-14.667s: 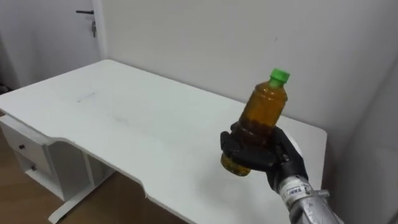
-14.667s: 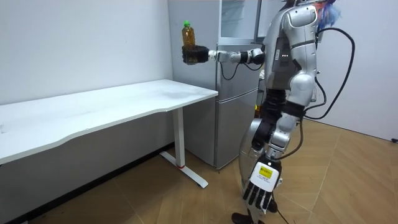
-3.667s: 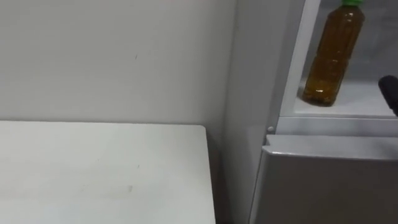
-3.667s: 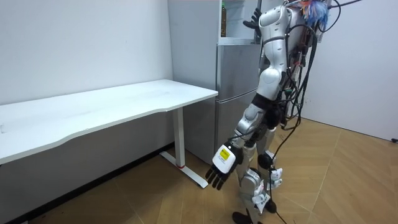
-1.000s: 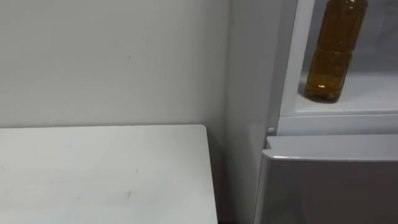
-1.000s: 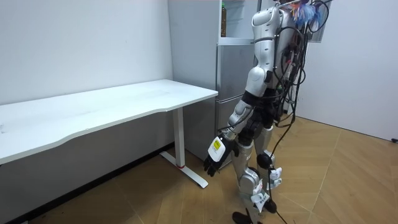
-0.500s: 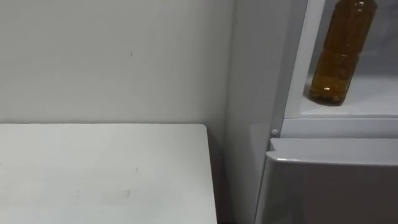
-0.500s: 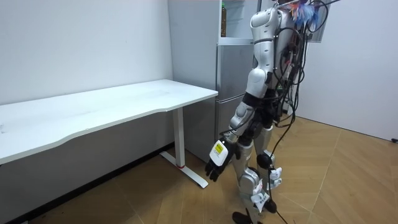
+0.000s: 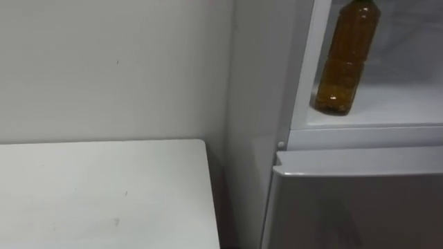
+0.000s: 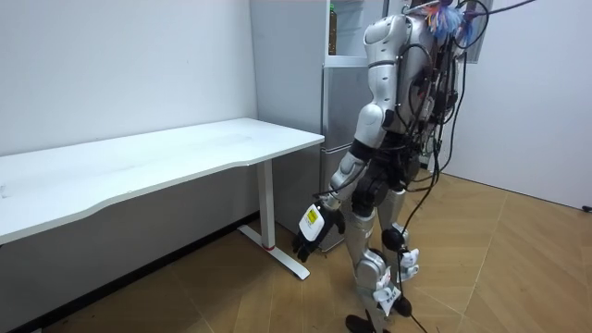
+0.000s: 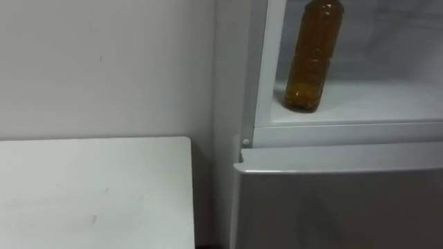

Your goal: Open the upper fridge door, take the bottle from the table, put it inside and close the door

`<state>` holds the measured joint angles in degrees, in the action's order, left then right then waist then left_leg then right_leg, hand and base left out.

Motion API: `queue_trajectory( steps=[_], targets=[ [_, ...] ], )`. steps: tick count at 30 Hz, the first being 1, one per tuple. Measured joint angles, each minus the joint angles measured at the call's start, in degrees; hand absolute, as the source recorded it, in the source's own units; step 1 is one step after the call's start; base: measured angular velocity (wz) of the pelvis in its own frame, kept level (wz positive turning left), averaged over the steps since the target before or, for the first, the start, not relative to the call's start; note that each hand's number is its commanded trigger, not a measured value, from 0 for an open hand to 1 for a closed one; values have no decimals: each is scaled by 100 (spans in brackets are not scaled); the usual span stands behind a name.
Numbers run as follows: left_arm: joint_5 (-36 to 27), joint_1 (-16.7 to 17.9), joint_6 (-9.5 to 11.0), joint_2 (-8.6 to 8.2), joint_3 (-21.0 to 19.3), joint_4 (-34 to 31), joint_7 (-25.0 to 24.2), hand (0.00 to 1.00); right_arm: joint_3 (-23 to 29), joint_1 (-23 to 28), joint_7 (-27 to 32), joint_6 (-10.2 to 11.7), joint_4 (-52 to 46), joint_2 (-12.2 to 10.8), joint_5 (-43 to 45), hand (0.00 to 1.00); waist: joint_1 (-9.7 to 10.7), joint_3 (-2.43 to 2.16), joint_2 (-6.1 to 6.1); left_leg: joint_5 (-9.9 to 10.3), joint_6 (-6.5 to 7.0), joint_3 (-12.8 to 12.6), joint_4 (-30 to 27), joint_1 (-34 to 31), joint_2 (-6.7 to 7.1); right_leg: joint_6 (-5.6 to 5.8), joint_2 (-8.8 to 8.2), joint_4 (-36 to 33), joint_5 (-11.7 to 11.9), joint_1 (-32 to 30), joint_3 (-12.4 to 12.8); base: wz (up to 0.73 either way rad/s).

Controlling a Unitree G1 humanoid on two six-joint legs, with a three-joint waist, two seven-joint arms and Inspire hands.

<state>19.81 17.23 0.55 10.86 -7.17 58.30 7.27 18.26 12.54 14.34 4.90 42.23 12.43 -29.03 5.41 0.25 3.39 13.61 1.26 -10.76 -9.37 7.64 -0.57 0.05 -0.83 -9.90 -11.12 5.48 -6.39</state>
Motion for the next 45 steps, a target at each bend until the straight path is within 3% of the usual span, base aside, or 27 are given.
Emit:
queue_trajectory(
  steps=[3,5,10,12,15,22,25,36,45],
  targets=[
    [-2,16,7,2,-170,-41,3,0,234,11,250,144,-332,29,-265,0,40,-6,19,4,7,-25,0,-8,-34,5,0,-13,4,-11,0,-1],
    [-1,14,5,3,-218,-41,5,0,361,23,404,146,-505,40,-516,0,53,-28,48,4,6,-28,0,-16,-34,6,-1,-45,4,-55,-1,-2],
    [-6,77,-12,6,-312,-227,105,0,613,64,984,145,-1386,149,-981,0,89,-17,30,3,6,-99,3,-18,-13,6,9,-98,4,-67,21,-6],
    [-2,98,-15,5,-390,-389,109,0,799,51,1184,141,-1776,170,-994,0,106,-19,34,3,5,-107,31,-16,-14,5,15,-101,3,-96,32,0],
    [-8,265,-8,12,-396,-682,196,0,1055,-31,1605,149,-2123,387,-990,0,114,-34,50,3,7,-110,70,-14,0,4,20,-107,2,-126,103,-5],
    [-14,541,-54,9,-401,-651,212,0,1742,-84,2853,229,-3683,550,-879,0,235,-42,99,1,11,-106,4,-113,6,8,17,-188,-4,-207,101,-2],
    [-19,540,-53,9,-395,-651,193,0,1752,-85,3165,391,-4057,631,-876,0,241,-36,97,2,10,-106,-4,-116,2,7,18,-189,-3,-208,101,0],
    [-57,471,-72,9,-337,-540,121,0,1749,-67,4065,434,-5204,630,-887,0,240,-28,-38,0,15,-103,-14,-212,7,7,14,-287,-4,-363,96,-1],
    [-37,453,-74,-10,-342,-542,124,0,1658,-74,4207,362,-5365,628,-881,0,218,-35,16,-5,20,-137,-25,-285,35,3,-20,-512,-105,-558,111,-3]
  ],
)
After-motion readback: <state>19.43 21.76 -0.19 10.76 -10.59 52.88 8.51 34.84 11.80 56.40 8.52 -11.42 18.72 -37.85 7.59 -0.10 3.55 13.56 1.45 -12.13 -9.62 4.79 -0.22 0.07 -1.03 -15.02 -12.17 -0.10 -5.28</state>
